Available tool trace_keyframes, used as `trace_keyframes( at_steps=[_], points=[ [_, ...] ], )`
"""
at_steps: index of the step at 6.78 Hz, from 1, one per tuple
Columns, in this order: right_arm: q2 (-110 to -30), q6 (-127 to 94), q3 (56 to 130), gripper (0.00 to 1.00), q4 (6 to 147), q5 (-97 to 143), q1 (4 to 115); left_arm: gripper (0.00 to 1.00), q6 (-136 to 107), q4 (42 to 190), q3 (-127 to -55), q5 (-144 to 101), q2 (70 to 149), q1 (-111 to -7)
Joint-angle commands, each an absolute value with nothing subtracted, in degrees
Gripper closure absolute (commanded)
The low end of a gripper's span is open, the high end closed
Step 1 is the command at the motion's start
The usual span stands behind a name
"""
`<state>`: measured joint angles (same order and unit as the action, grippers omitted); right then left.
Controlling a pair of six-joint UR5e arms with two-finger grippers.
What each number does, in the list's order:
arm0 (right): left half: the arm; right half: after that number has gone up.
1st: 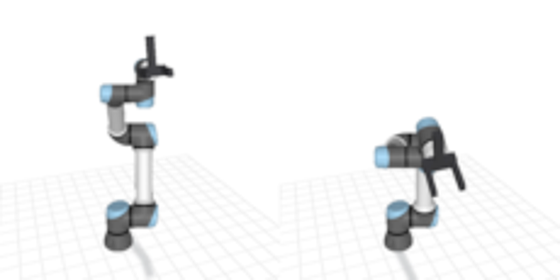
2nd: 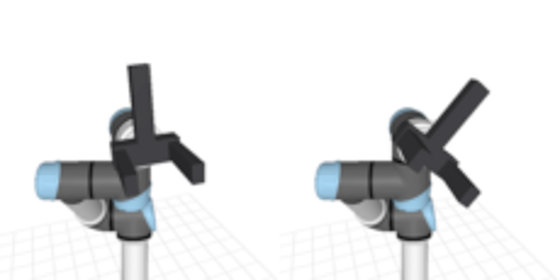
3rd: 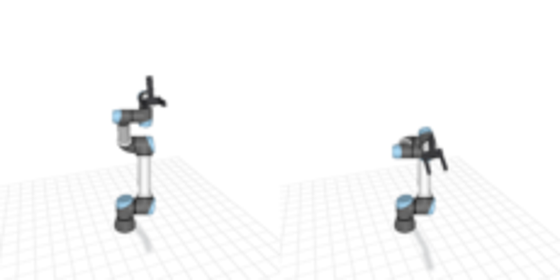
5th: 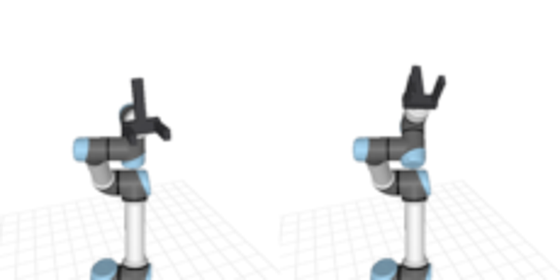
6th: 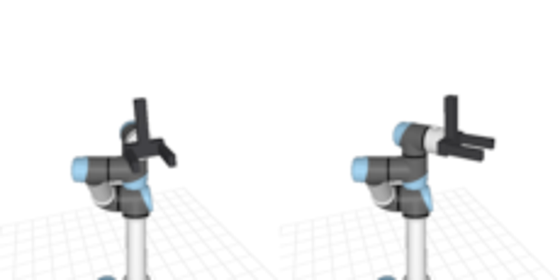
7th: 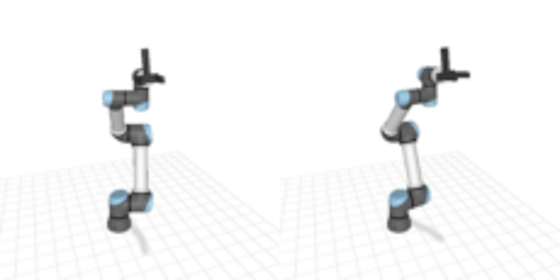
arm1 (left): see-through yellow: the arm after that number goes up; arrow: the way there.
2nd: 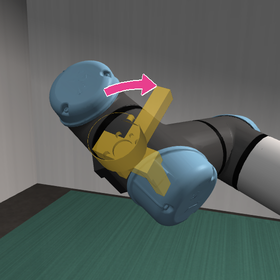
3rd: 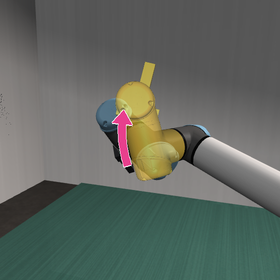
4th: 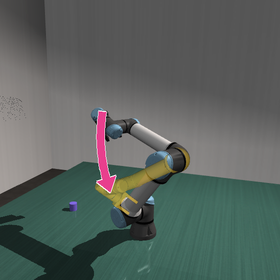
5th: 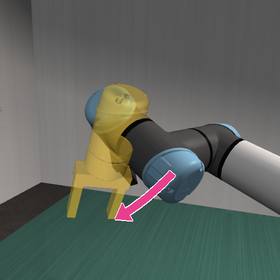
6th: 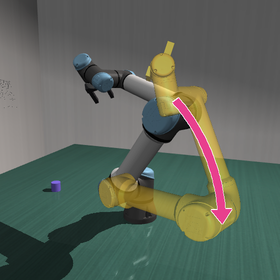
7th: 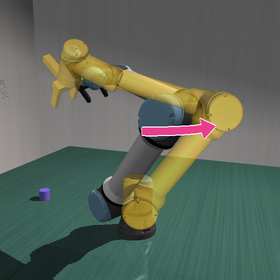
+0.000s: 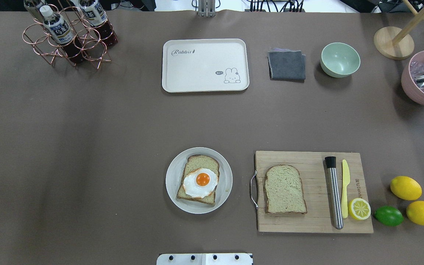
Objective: Make sandwich and place on tray
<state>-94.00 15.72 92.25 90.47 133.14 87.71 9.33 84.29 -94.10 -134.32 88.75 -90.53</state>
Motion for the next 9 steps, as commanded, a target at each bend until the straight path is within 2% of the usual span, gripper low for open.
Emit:
trace_keyframes(
  at_steps=[1, 5, 7, 9],
  points=[
    [-94.04, 15.82, 92.55, 0.00, 90.09, 133.24, 87.71, 0.02, 9.32, 84.37, -94.13, -134.56, 88.77, -90.61],
    [-92.38, 15.30, 92.90, 0.00, 91.57, 132.98, 87.80, 0.02, 9.06, 83.59, -94.13, -134.38, 88.50, -90.62],
    [-91.40, 10.04, 97.00, 0.00, 98.67, 131.67, 87.98, 0.02, 8.18, 83.58, -94.04, -134.56, 88.59, -90.62],
    [-92.81, 10.02, 98.88, 0.00, 98.79, 130.69, 88.07, 0.02, -1.29, 83.76, -96.14, -134.65, 88.60, -90.62]
  ],
)
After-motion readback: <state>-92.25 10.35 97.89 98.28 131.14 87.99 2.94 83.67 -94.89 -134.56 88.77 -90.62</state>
